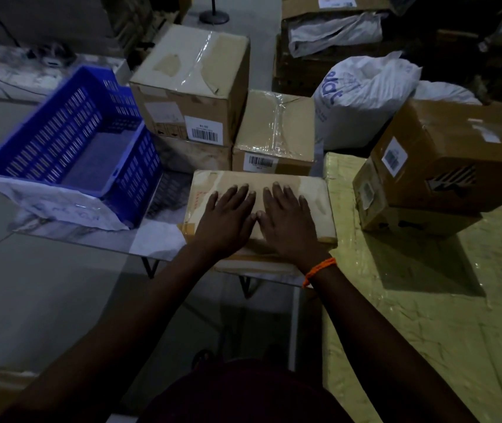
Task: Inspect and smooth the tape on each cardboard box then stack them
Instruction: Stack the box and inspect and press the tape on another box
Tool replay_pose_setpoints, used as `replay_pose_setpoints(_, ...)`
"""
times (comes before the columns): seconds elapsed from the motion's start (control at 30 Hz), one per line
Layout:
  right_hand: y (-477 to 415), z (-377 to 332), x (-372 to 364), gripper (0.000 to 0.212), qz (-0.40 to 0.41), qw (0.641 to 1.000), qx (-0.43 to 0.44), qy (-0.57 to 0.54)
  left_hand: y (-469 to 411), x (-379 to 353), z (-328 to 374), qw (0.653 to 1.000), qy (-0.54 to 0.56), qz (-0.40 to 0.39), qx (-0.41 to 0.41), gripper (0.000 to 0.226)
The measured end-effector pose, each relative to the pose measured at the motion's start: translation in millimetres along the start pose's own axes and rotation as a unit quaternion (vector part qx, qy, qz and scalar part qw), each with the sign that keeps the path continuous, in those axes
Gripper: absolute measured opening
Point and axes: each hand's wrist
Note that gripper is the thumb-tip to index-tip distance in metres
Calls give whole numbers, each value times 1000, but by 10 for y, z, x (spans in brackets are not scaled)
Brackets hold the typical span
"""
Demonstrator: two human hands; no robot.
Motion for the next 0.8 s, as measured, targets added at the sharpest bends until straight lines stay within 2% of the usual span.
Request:
replay_pose_setpoints(0.17,53,0,-49,62,-1,1000,0,26,48,-57,-5,1000,-21,2,3,66)
replay_pose_setpoints(0.53,152,-41,20,70,-1,1000,10,1,142,-23,17,1000,-13,-3,0,69)
replay_pose_setpoints(0.67,497,17,8,62,46,999,12,-19,397,-45,-112,1000,-7,16,13,71)
replay_pose_setpoints(0.8,828,125,-111,58,79,995,33,46,619,-141,-354,999,-12,48,-11,70)
Point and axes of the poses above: each hand's wrist, its own y-axis away from the middle knuckle, its own x-axis out of the back of the hand, z = x × y, and after that the axes turned 10 degrees about x, right-handed
